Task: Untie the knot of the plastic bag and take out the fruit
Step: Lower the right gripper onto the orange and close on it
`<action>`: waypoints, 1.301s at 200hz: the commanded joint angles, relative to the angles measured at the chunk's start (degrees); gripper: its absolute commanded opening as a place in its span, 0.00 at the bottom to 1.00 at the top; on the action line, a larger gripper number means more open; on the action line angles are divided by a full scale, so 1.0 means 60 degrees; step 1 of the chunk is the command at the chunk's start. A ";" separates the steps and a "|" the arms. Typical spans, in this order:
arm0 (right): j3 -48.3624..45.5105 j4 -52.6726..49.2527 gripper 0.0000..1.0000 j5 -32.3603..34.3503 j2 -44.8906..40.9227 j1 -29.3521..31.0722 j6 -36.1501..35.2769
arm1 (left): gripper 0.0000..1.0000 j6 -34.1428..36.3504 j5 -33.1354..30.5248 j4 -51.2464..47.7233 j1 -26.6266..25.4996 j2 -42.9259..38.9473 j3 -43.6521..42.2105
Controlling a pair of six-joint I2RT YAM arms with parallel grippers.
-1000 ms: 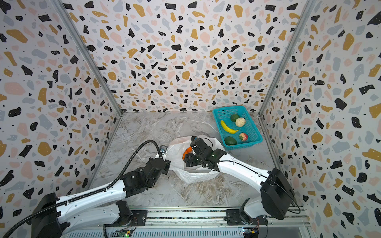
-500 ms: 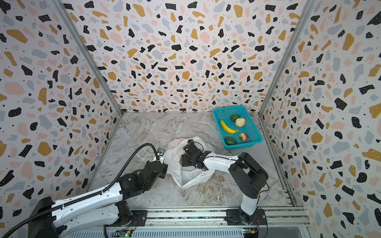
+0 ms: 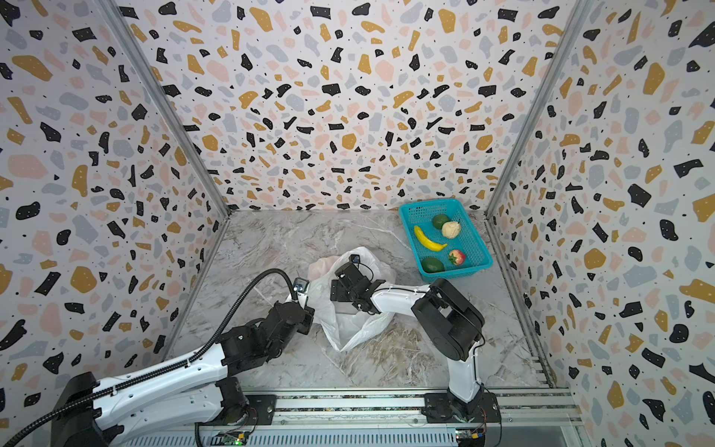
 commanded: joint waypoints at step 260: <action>0.3162 -0.0358 0.92 0.0689 0.2656 0.0448 -0.0520 | 0.00 0.0208 0.0801 -0.0186 0.0013 -0.1608 -0.0024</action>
